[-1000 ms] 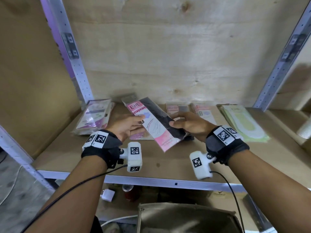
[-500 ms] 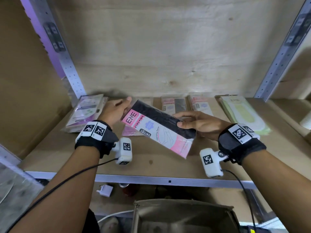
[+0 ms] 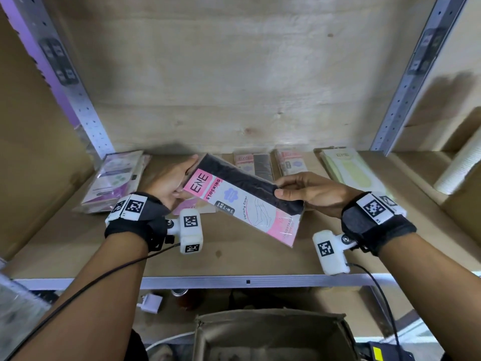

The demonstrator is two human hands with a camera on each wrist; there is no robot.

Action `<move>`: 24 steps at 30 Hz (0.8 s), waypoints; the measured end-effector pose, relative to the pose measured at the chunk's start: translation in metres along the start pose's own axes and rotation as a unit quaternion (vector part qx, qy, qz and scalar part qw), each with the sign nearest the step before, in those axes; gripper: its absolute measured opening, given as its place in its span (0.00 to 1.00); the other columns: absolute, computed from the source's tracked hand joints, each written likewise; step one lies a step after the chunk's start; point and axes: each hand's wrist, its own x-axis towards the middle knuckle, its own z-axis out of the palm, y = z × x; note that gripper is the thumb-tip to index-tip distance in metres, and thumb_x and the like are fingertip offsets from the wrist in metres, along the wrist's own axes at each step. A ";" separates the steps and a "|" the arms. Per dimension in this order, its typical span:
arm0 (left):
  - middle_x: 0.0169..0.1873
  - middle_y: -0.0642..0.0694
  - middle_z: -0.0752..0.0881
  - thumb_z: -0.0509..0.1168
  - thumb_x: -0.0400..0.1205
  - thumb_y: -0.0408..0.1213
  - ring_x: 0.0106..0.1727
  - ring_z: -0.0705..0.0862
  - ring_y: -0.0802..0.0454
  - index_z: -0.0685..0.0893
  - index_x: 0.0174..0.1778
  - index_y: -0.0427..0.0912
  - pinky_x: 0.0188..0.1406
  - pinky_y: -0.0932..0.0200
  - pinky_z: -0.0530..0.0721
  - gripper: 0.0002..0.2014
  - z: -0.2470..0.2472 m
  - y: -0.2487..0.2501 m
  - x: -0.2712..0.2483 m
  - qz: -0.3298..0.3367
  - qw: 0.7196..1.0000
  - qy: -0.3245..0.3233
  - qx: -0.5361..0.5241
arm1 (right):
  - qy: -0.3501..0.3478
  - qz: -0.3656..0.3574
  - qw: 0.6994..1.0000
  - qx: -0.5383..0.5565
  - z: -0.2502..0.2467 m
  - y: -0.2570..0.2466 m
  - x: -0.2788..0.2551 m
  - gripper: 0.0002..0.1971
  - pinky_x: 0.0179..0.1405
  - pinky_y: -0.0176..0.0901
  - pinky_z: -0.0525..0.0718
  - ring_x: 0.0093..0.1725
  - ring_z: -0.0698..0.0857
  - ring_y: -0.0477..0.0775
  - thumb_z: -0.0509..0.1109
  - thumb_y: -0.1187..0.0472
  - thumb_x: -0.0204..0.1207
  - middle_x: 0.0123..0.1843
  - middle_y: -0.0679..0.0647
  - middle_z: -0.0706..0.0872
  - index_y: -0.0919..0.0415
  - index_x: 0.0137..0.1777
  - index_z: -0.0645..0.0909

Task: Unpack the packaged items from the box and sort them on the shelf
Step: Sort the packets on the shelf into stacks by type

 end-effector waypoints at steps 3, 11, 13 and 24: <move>0.11 0.50 0.72 0.54 0.89 0.56 0.09 0.60 0.59 0.81 0.21 0.44 0.09 0.69 0.55 0.32 0.001 -0.004 0.001 -0.008 0.999 -0.034 -0.036 | 0.005 -0.012 1.000 0.004 0.002 0.002 -0.004 0.14 0.45 0.38 0.87 0.48 0.88 0.56 0.69 0.68 0.82 0.52 0.62 0.89 0.75 0.64 0.81; 0.32 0.45 0.88 0.58 0.80 0.69 0.22 0.80 0.56 0.88 0.49 0.39 0.19 0.67 0.79 0.33 0.003 -0.020 0.012 -0.045 0.981 0.099 -0.158 | 0.107 -0.018 0.991 0.084 0.006 0.000 -0.002 0.08 0.46 0.45 0.86 0.48 0.88 0.60 0.74 0.66 0.78 0.52 0.63 0.89 0.66 0.56 0.85; 0.39 0.43 0.92 0.61 0.78 0.70 0.28 0.86 0.56 0.89 0.56 0.41 0.25 0.64 0.85 0.33 0.012 -0.022 0.009 -0.048 0.991 0.075 -0.102 | 0.143 -0.016 0.983 0.118 0.011 -0.003 0.003 0.09 0.38 0.43 0.86 0.43 0.90 0.57 0.75 0.67 0.77 0.54 0.66 0.88 0.65 0.56 0.84; 0.55 0.44 0.93 0.75 0.79 0.36 0.56 0.92 0.47 0.86 0.64 0.40 0.47 0.60 0.91 0.17 0.060 -0.019 0.007 0.014 0.999 -0.050 0.014 | 0.250 -0.030 0.956 0.151 0.025 -0.009 0.037 0.12 0.31 0.41 0.87 0.34 0.90 0.53 0.80 0.71 0.71 0.45 0.62 0.88 0.61 0.44 0.78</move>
